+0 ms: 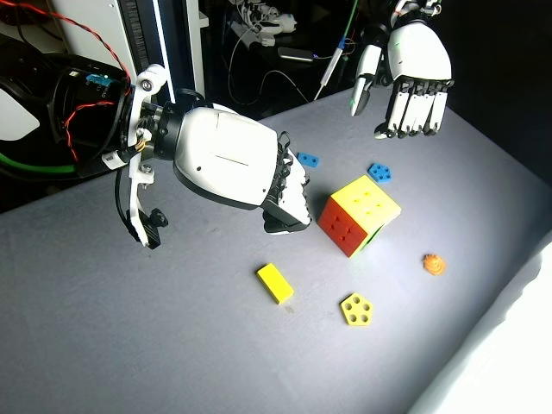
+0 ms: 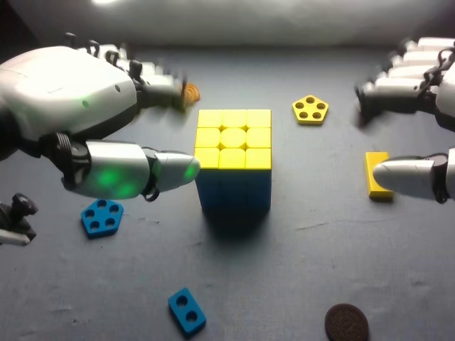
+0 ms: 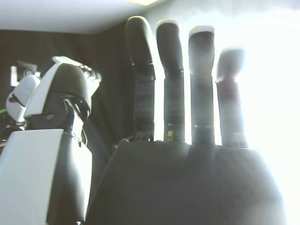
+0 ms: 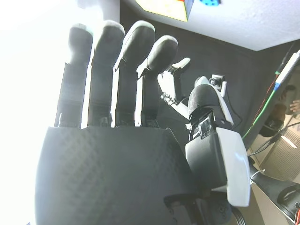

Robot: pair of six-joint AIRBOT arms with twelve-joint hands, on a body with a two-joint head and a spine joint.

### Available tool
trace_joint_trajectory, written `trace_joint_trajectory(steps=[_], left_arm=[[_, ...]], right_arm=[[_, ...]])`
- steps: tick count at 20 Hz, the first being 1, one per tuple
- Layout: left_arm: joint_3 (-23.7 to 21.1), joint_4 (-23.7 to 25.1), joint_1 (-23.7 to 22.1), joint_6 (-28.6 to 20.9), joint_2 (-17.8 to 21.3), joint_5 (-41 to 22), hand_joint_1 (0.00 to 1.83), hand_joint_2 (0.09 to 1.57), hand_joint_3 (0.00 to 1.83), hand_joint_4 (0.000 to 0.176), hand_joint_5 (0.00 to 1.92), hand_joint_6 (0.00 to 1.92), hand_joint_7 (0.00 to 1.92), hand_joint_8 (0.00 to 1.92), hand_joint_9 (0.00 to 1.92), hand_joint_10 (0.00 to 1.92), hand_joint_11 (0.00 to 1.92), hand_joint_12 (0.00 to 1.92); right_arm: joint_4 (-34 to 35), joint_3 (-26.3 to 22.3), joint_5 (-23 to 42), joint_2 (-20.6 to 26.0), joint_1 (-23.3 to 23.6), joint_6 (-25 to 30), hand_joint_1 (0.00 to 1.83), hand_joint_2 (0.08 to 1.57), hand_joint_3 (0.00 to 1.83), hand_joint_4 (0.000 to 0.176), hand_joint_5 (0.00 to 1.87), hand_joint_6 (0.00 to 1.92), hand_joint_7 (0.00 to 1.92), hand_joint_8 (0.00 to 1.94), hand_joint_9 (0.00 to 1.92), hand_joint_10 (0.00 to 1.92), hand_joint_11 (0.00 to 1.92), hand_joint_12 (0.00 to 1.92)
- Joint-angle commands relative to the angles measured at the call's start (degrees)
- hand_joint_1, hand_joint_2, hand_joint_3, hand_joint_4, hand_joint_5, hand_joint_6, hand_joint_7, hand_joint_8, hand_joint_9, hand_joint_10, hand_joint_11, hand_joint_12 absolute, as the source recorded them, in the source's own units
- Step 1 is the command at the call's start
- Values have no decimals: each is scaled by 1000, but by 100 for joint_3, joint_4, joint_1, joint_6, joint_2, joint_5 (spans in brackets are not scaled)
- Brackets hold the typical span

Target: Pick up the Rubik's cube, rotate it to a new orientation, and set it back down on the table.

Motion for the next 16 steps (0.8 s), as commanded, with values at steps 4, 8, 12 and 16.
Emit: trace_joint_trajectory(steps=[4,8,12,16], left_arm=[[23,-433,-132,400,23,-651,0,1234,9,0,0,0,24,4,59,0,0,126],[11,-1901,-336,1839,-148,-650,0,1237,2,0,0,0,0,0,40,3,0,116],[85,-2809,-450,2707,-498,-652,390,1151,0,0,0,0,4,1,28,2,0,247],[173,-3467,-446,3296,-874,-724,751,1099,0,0,0,0,0,0,13,1,0,217]], right_arm=[[293,-48,1038,38,82,41,0,1230,14,0,86,17,150,2,106,84,0,305],[293,-50,1081,41,21,249,0,1235,4,0,88,10,157,1,112,57,0,327],[292,-89,1527,54,-16,260,0,1242,2,0,101,9,169,1,132,46,0,355],[291,-89,1896,93,-140,130,0,1244,1,0,76,4,148,0,133,34,0,316]])
